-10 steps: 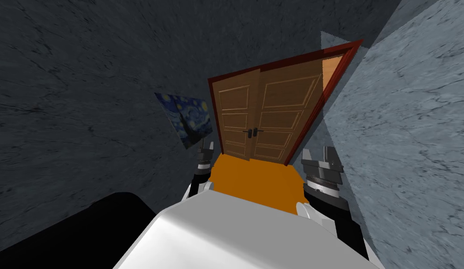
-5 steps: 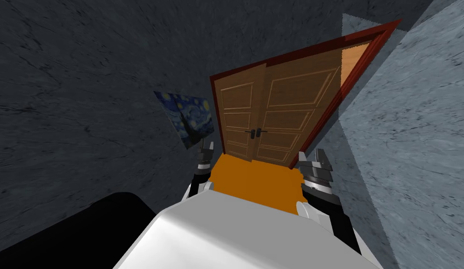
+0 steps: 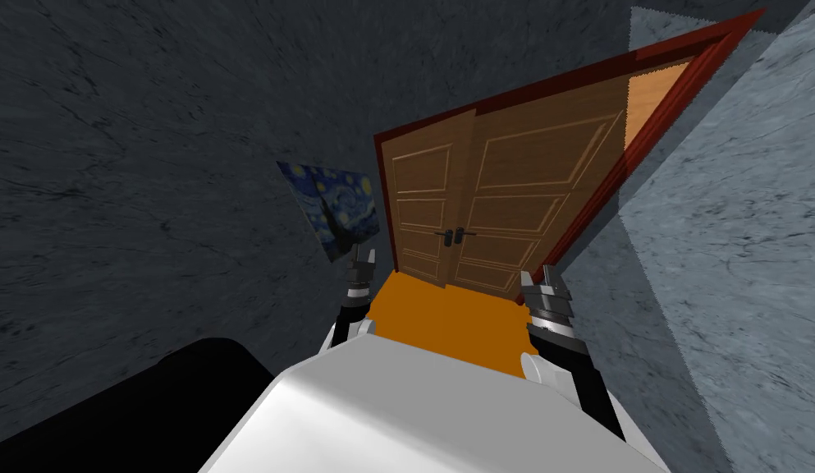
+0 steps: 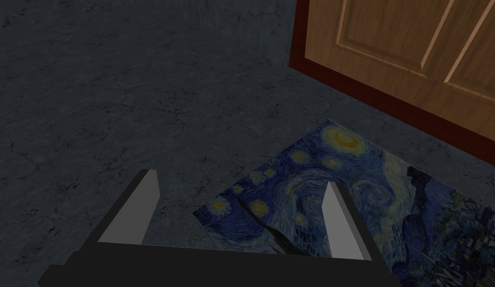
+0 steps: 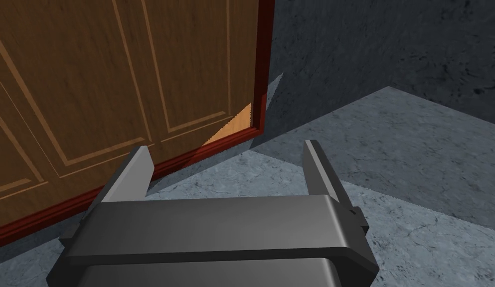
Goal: Pull the door open
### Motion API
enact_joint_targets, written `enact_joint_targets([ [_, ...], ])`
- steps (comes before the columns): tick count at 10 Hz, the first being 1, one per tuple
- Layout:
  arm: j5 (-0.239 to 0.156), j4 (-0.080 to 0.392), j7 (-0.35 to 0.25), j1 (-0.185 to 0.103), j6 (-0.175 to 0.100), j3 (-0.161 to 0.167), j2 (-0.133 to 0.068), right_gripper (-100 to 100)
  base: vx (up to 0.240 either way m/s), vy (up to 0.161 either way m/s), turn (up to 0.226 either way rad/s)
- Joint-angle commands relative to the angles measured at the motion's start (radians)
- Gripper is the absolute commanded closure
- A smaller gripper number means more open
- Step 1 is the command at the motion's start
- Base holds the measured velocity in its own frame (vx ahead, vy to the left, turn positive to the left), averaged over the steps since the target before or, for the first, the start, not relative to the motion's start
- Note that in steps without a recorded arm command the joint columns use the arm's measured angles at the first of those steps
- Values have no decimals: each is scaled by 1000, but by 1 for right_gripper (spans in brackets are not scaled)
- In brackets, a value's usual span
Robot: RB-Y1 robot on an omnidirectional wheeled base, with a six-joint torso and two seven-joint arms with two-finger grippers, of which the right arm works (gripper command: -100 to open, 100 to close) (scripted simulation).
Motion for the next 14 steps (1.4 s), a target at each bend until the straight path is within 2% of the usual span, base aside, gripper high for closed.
enact_joint_targets([
  [1,-7,50,-6,-24,5,-9,-17,-100,96,-11,121],
  [2,-7,63,-6,-24,5,-9,-17,-100,68,-8,22],
  [4,-18,131,-17,-53,6,-22,-42,-100,69,-10,93],
  [5,-18,140,-17,-53,6,-22,-42,-100,50,-13,53],
  [6,-23,175,-22,-69,7,-29,-56,-100,48,-6,80],
  [7,-23,181,-22,-69,7,-29,-56,-100,43,-5,54],
  [9,-35,261,-33,-101,8,-43,-83,-100,65,-8,112],
  [10,-35,264,-33,-101,8,-43,-83,-100,67,-15,55],
  [12,-47,337,-45,-134,9,-58,-111,-100,64,-10,115],
  [13,-47,351,-45,-134,9,-58,-111,-100,63,-9,52],
  [14,-53,394,-50,-151,9,-66,-125,-100,55,-8,86],
])
